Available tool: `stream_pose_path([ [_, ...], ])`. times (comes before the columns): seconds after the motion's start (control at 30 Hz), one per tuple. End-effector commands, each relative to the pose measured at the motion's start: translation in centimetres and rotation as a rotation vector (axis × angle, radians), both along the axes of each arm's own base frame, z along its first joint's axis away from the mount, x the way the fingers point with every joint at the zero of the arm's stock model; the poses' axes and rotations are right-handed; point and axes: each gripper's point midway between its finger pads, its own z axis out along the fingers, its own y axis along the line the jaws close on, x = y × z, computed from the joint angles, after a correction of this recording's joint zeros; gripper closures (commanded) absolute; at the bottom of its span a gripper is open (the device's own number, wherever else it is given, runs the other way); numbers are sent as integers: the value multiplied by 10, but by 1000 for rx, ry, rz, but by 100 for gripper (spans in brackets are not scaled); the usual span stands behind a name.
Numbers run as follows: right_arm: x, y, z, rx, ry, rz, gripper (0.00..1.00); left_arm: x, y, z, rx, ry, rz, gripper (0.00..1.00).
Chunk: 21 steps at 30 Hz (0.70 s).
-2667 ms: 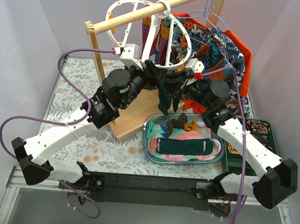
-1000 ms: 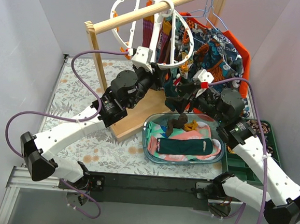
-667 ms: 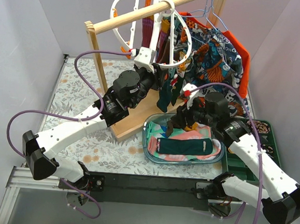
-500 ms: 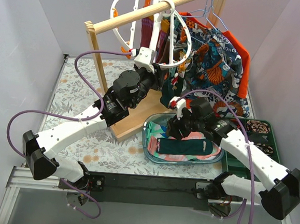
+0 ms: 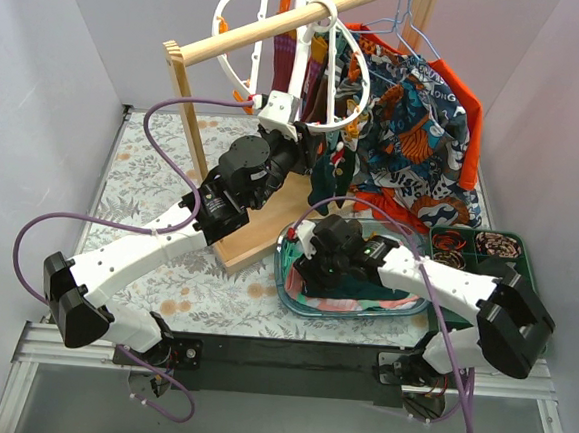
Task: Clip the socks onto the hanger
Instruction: Pick up the sock from the bin.
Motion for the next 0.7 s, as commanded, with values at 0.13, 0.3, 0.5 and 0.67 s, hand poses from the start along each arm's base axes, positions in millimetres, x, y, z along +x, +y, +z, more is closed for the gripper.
stream_pose_path([
  [0.13, 17, 9, -26, -41, -45, -81, 44, -1, 0, -7, 21, 20, -9, 100],
  [0.3, 22, 6, -37, -68, -64, -100, 52, 0, -1, -8, 21, 24, -10, 100],
  [0.5, 21, 2, -33, -58, -69, -124, 88, -1, -2, -15, 38, 45, -14, 100],
  [0.67, 19, 2, 0, 28, -104, -139, 99, -3, -2, -12, 28, 44, -20, 100],
])
